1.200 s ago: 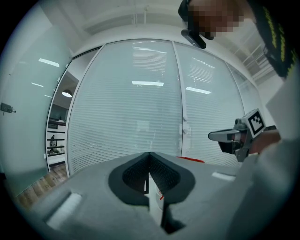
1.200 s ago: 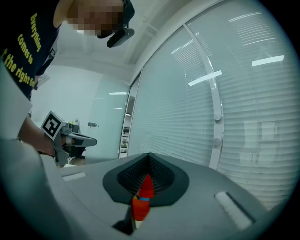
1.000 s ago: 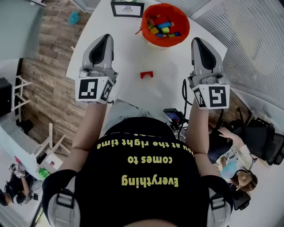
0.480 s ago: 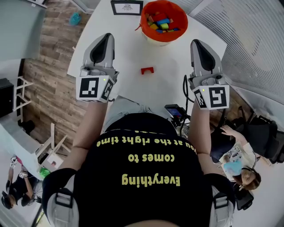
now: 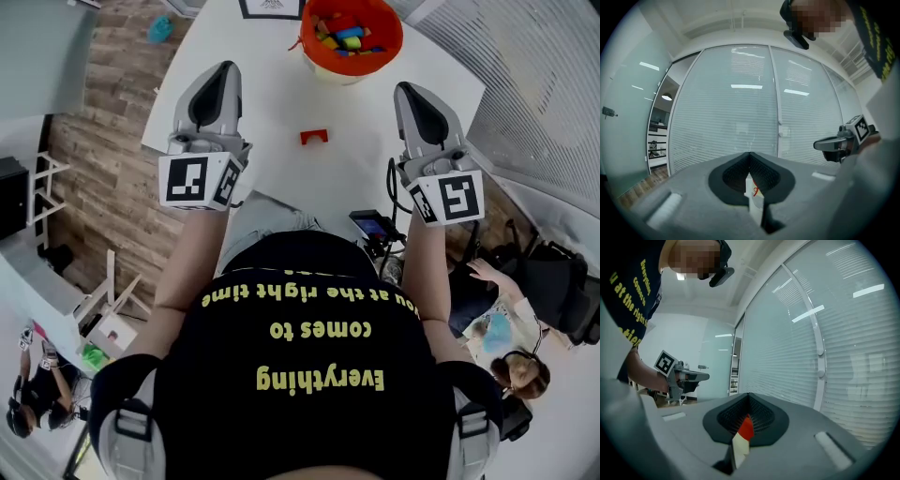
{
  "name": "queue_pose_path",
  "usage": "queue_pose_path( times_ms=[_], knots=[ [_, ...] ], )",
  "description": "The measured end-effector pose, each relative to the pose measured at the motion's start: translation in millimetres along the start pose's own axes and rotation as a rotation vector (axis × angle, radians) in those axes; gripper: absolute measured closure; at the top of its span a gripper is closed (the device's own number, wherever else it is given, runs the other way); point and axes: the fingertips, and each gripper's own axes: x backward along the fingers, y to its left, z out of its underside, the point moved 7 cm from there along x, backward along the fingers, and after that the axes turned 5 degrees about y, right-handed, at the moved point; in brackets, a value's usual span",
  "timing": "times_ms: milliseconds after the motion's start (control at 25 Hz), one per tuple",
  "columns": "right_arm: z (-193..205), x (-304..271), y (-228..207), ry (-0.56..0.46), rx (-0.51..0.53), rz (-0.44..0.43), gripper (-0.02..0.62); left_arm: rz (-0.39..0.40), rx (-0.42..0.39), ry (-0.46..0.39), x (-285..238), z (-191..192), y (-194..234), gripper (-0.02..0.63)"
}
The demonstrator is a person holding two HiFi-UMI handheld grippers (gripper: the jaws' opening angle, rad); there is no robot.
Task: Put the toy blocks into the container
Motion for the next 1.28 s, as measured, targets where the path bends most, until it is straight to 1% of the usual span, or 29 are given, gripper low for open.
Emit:
queue_pose_path(
  times_ms=[240,520,600,760,1000,1160,1280],
  knots=[
    [15.1,-3.2,14.1,0.049,0.050,-0.058,0.588,-0.027,0.018,0.017,8.4,8.0,-0.1,0.607],
    [44.3,-18.4,25.2,0.114,0.037,-0.152,0.586,-0.041,0.028,0.026,11.6,15.9,0.6,0.606],
    [53.0,-22.7,31.5,0.145,0.043,-0.190,0.549,-0.047,0.036,0.036,14.4,20.6,0.1,0.606],
    [68.8,-33.4,45.2,0.211,0.098,-0.263,0.520,-0.061,0.044,0.046,17.8,25.7,1.6,0.607],
    [90.1,-53.5,61.9,0.279,0.119,-0.355,0.466,-0.097,0.047,0.058,25.4,30.1,8.1,0.607],
    [102.5,-64.9,72.5,0.325,0.131,-0.410,0.443,-0.119,0.055,0.070,31.9,35.0,12.6,0.607],
    [112.9,-70.5,79.5,0.355,0.133,-0.449,0.440,-0.131,0.060,0.080,33.2,38.8,15.6,0.606]
  ],
)
